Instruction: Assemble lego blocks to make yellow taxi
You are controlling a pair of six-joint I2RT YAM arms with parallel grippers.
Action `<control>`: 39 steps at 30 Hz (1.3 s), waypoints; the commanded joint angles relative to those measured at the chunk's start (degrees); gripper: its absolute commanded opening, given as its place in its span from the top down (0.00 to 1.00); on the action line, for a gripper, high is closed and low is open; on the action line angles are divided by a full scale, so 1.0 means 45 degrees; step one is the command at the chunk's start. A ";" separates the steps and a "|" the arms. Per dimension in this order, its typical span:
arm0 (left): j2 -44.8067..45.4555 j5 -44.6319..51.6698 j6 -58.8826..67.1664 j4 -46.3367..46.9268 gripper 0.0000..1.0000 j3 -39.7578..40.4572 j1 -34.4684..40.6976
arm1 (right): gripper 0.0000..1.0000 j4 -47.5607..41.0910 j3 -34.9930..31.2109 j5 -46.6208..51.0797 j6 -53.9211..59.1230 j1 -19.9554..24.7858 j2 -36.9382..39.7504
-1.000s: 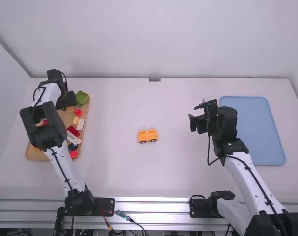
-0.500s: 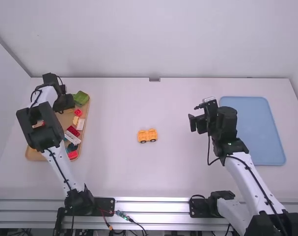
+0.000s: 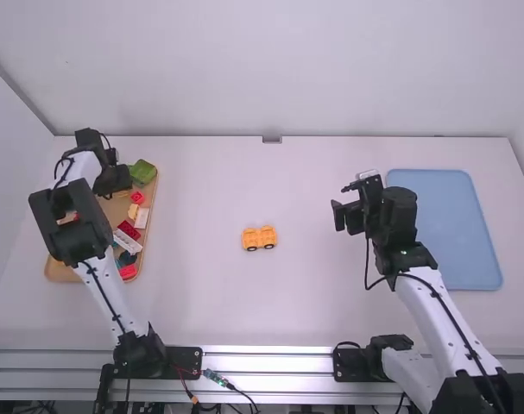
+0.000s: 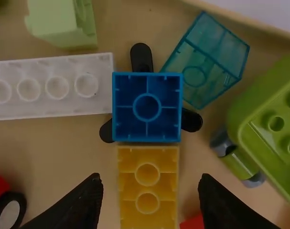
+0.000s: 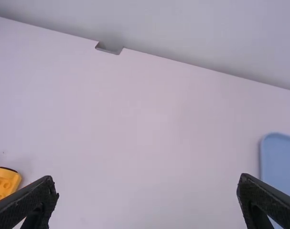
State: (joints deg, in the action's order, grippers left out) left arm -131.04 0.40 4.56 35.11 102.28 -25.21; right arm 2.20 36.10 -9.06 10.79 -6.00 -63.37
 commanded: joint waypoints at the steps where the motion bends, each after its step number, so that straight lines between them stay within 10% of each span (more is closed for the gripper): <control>1: -0.0272 -0.0023 -0.0029 0.0044 0.47 -0.0311 0.0044 | 0.01 -0.0010 -0.0112 -0.0039 -0.0058 -0.0010 -0.0058; 39: -0.0272 -0.0018 0.0087 -0.0821 0.68 -0.1010 0.0087 | 0.01 -0.0015 -0.0112 -0.0024 -0.0058 -0.0010 -0.0058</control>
State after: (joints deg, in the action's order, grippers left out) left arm -131.04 0.60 4.43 31.35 98.19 -25.12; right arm 2.20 36.10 -9.08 10.72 -5.98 -63.37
